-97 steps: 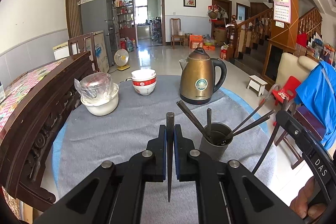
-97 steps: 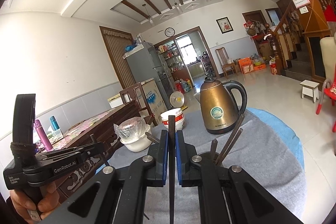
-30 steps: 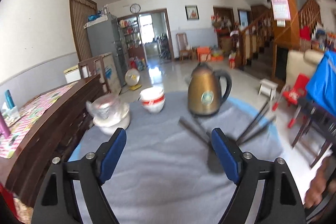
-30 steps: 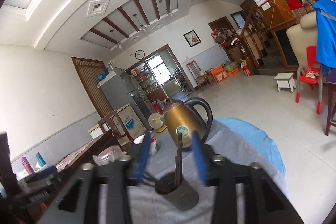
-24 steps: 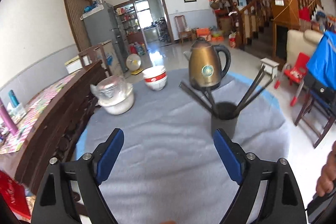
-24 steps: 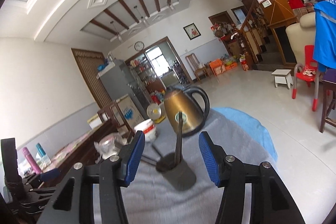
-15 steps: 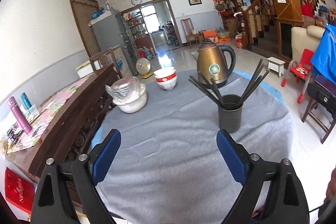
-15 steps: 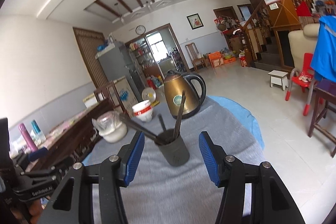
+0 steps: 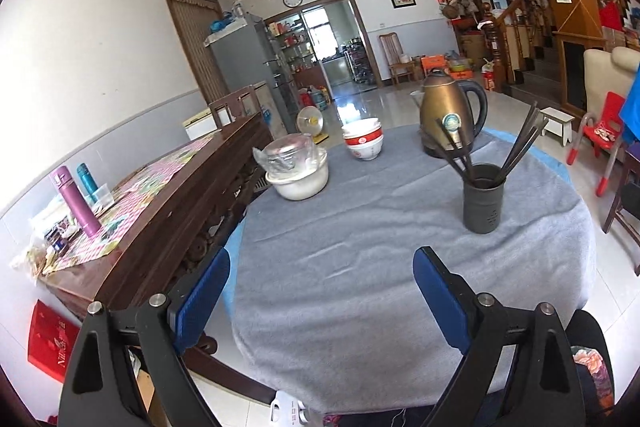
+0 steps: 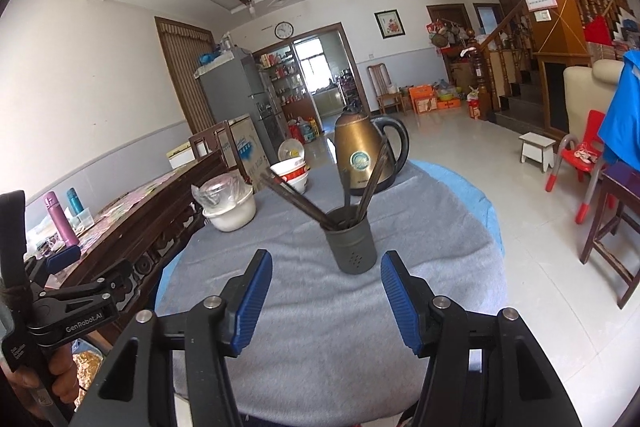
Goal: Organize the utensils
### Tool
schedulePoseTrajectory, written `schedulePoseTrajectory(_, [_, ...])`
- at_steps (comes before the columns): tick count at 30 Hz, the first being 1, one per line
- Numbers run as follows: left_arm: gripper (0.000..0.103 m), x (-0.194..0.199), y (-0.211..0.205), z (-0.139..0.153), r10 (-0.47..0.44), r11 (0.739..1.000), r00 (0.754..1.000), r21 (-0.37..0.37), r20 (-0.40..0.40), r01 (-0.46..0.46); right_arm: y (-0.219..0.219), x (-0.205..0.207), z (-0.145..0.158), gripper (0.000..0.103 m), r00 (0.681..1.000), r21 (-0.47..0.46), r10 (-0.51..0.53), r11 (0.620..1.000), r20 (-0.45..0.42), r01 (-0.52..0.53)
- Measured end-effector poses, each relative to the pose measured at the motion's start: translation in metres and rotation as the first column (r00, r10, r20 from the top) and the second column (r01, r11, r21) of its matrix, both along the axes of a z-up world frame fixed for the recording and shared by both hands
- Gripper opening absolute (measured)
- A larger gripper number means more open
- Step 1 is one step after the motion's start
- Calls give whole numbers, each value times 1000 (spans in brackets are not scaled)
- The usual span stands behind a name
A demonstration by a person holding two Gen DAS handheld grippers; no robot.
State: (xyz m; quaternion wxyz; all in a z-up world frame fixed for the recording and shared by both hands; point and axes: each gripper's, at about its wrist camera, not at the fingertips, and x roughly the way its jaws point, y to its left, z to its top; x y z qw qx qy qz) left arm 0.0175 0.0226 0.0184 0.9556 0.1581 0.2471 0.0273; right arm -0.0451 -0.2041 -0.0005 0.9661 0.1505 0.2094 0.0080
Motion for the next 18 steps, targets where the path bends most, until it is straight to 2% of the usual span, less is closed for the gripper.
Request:
schedulePoseTrajectory(6, [93,-6,16,-1,33,999,999,-5,-1,-33,21,1,-5,61,999,-18,9,1000,-53,-10])
schedulePoseTrajectory(18, [93,-20,40,0,69,997,998,-29,-1,-69,37,-8,-3,61,998,-22,1,1000,-59,-3])
